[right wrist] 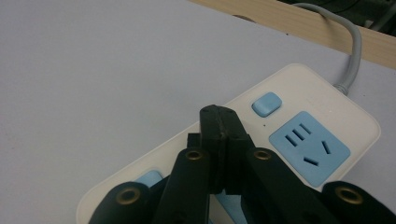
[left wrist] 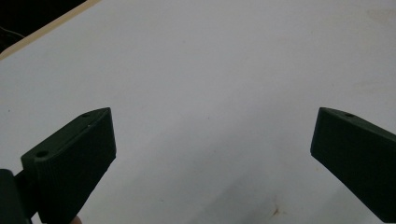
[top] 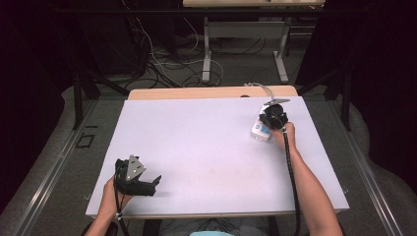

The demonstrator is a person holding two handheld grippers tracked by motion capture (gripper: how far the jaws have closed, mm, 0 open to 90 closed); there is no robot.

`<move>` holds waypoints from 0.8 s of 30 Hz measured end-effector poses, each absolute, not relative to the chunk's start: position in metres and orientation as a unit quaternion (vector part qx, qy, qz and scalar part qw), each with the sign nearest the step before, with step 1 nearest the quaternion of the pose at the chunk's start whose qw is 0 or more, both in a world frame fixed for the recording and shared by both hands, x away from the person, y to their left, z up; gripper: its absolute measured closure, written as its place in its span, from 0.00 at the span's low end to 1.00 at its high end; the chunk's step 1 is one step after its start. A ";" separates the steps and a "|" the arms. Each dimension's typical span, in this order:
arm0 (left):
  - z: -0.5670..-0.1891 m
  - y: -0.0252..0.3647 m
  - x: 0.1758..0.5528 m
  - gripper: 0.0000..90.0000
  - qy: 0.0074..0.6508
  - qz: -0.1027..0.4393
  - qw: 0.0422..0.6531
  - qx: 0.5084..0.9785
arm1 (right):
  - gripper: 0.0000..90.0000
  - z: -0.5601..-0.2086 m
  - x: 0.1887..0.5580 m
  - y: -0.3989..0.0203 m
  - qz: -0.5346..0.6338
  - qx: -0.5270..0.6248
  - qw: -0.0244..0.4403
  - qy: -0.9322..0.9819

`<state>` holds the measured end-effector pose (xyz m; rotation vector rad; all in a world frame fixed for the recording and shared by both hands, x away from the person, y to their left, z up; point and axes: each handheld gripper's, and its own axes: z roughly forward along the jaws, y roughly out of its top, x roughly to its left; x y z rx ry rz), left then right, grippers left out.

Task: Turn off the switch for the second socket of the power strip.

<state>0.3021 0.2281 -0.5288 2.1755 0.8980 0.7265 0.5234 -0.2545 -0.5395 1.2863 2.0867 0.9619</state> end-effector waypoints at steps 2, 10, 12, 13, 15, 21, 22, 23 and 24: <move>-0.529 0.228 0.302 0.00 0.344 0.278 0.333 0.833 | 1.00 -0.540 0.524 -0.254 0.352 0.473 0.253 0.767; -0.529 0.229 0.302 0.00 0.345 0.281 0.333 0.832 | 1.00 -0.539 0.522 -0.251 0.343 0.461 0.270 0.773; -0.529 0.229 0.302 0.00 0.346 0.280 0.334 0.831 | 1.00 -0.539 0.522 -0.250 0.341 0.463 0.270 0.772; -0.529 0.229 0.302 0.00 0.345 0.280 0.334 0.831 | 1.00 -0.539 0.522 -0.250 0.341 0.463 0.270 0.772; -0.529 0.229 0.302 0.00 0.345 0.280 0.334 0.831 | 1.00 -0.539 0.522 -0.250 0.344 0.465 0.270 0.769; -0.529 0.229 0.302 0.00 0.345 0.280 0.333 0.832 | 0.97 -0.537 0.522 -0.248 0.350 0.456 0.263 0.775; -0.529 0.229 0.302 0.00 0.344 0.278 0.334 0.832 | 0.97 -0.537 0.521 -0.247 0.351 0.456 0.262 0.775; -0.529 0.229 0.302 0.00 0.345 0.280 0.336 0.830 | 0.97 -0.537 0.522 -0.247 0.350 0.454 0.265 0.775; -0.529 0.228 0.302 0.00 0.345 0.282 0.338 0.829 | 0.97 -0.537 0.521 -0.247 0.350 0.456 0.262 0.775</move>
